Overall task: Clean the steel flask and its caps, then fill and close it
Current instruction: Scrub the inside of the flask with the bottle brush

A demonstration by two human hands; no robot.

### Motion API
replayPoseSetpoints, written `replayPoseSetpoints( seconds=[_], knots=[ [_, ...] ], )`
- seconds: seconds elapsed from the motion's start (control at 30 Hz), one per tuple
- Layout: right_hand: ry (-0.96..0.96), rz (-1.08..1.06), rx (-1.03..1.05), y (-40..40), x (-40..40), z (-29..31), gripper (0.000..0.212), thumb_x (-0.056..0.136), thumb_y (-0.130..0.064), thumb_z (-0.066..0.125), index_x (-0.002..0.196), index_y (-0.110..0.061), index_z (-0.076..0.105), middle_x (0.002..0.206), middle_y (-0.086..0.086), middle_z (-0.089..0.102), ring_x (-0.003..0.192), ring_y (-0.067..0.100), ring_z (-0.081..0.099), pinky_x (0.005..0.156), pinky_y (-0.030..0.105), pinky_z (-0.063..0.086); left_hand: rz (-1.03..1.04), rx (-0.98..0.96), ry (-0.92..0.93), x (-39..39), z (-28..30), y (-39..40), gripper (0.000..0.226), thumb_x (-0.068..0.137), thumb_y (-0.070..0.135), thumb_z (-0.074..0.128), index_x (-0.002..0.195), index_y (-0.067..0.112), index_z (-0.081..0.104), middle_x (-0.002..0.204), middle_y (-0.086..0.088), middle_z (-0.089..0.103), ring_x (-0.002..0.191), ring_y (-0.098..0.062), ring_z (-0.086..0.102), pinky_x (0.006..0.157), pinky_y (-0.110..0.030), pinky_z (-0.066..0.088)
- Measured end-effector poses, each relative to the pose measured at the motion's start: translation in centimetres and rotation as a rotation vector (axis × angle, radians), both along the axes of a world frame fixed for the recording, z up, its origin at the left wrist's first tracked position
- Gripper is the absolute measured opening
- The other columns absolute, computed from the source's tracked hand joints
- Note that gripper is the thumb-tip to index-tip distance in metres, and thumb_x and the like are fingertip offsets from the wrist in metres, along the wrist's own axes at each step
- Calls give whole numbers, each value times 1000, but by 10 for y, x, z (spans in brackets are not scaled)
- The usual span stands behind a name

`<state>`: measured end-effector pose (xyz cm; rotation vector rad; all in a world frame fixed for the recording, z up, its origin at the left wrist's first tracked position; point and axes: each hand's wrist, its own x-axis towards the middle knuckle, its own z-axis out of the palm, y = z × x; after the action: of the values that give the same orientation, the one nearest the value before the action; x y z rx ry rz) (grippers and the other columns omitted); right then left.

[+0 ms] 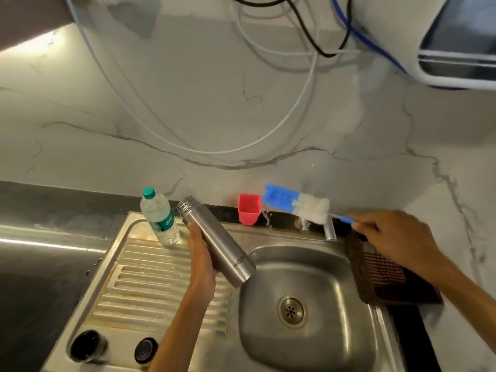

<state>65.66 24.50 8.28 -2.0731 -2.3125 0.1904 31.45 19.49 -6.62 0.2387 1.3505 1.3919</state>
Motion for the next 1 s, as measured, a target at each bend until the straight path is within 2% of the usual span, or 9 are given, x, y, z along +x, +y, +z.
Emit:
replayPoseSetpoints(
  seconds=[0.07,0.17,0.3,0.37,0.47,0.6,0.8,0.9,1.0],
  knots=[
    [242,-55,-26,-43,12,-15,29,102,-44,58,129,-52,66,84,-19,71,69,3,62,61,23,45,1,39,-21,18,9,8,95,79,95,44,152,34,47,134,-6,71,116,-24,72,94,-45,60],
    [469,-153,6,-111,14,-55,33,95,-48,63,124,-62,64,69,-14,70,61,1,65,61,32,57,-40,100,19,49,23,21,104,72,98,52,149,28,46,128,-12,73,109,-25,77,81,-40,64],
    [694,-204,37,-174,-11,-90,37,85,-63,55,121,-66,62,78,-23,75,60,-2,67,60,31,57,-106,138,13,98,32,29,81,85,87,52,144,32,44,132,-7,72,111,-27,76,92,-49,61],
    [770,-225,65,-175,-18,-99,36,86,-68,49,120,-70,60,63,-11,69,45,6,55,51,29,50,-247,187,52,125,29,21,84,84,94,45,148,39,47,138,0,70,119,-22,73,100,-52,58],
    [714,-212,166,-167,-10,-99,32,90,-66,45,119,-78,53,58,-5,61,41,10,44,47,27,43,-338,214,53,152,39,11,90,76,100,45,143,40,56,132,5,74,119,-19,73,104,-53,56],
    [617,-184,138,-166,1,-95,36,101,-48,53,135,-57,58,46,-10,44,42,8,43,47,27,39,-97,185,-16,140,49,34,100,65,101,53,145,42,50,135,3,71,119,-20,72,103,-51,57],
    [546,-69,202,-144,-17,-84,40,105,-35,58,144,-42,57,45,-15,38,39,5,42,47,20,33,-181,273,57,148,55,19,75,92,86,34,145,38,56,138,6,70,129,-20,67,104,-44,54],
    [486,-35,158,-156,-10,-83,36,105,-41,54,140,-42,62,49,-12,45,44,9,47,48,26,37,24,333,36,112,63,34,79,91,88,39,149,35,51,138,-1,70,127,-25,68,101,-48,58],
    [537,-19,170,-148,-18,-85,40,105,-42,49,144,-38,59,45,-15,39,39,7,45,42,20,34,-91,325,97,124,56,7,88,86,93,39,154,37,46,139,3,70,126,-19,69,105,-47,56]
  ],
)
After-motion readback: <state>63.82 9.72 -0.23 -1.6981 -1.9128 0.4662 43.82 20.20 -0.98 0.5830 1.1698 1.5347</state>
